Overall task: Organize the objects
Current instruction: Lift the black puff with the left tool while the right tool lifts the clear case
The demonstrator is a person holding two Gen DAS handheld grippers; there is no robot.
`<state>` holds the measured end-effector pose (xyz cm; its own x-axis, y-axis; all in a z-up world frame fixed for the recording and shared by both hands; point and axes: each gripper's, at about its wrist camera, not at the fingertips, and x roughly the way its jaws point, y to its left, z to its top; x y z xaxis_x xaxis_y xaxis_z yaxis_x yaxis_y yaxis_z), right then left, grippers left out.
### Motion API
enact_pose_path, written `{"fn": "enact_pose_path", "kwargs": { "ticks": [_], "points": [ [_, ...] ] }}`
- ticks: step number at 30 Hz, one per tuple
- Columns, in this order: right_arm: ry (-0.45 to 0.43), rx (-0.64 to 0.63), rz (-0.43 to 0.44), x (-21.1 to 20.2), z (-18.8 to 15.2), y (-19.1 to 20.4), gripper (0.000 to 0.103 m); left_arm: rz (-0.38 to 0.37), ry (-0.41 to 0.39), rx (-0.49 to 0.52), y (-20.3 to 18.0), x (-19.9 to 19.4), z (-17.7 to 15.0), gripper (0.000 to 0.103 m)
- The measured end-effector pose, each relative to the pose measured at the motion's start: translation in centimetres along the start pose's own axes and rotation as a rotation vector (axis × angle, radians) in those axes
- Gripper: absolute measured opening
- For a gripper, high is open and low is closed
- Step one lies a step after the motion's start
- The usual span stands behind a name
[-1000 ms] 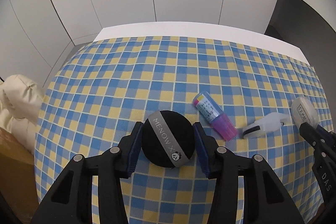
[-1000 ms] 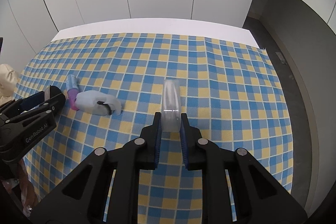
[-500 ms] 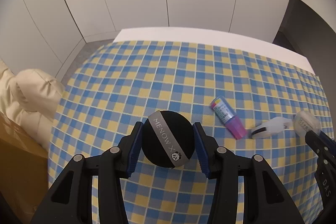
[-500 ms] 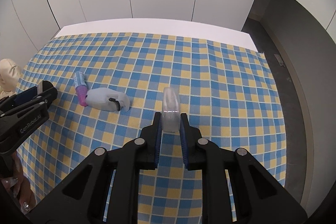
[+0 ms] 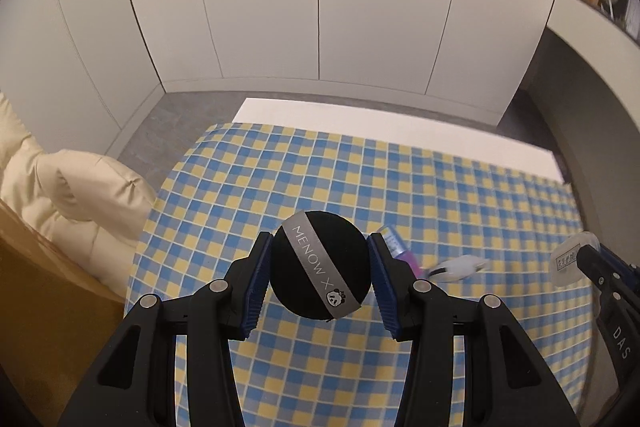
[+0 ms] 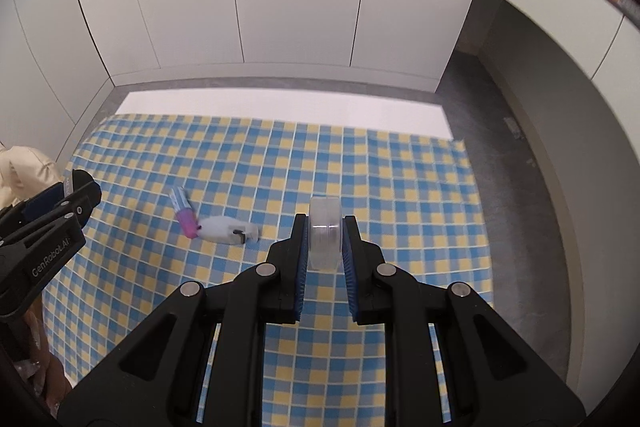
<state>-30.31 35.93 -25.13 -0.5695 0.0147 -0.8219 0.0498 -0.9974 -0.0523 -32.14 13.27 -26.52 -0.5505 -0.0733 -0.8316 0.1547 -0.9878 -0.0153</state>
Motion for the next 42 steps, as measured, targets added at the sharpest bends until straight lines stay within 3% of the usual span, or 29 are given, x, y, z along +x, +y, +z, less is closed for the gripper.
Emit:
{"fn": "enact_pose_path", "kwargs": {
  "ticks": [8,16,23,29,42],
  "points": [
    [-0.057,-0.035,-0.027,-6.7,1.8,-0.1,0.017,0.005,-0.02,-0.017,0.5,-4.5,1.4,0.048],
    [-0.095,-0.024,0.004,-12.7,3.2,0.0,0.017,0.014,-0.061,-0.036,1.8,-10.0,3.6,0.048],
    [-0.129,-0.059,-0.012,-16.1,5.1,2.8,0.017,0.009,-0.079,-0.041,2.8,-15.2,5.3,0.048],
    [-0.169,-0.079,-0.027,-18.9,6.0,4.3,0.017,0.024,-0.144,-0.01,2.4,-19.5,6.0,0.048],
    [-0.231,-0.054,-0.04,-26.0,7.8,3.8,0.017,-0.014,-0.186,0.016,1.8,-25.6,6.4,0.048]
  ]
}}
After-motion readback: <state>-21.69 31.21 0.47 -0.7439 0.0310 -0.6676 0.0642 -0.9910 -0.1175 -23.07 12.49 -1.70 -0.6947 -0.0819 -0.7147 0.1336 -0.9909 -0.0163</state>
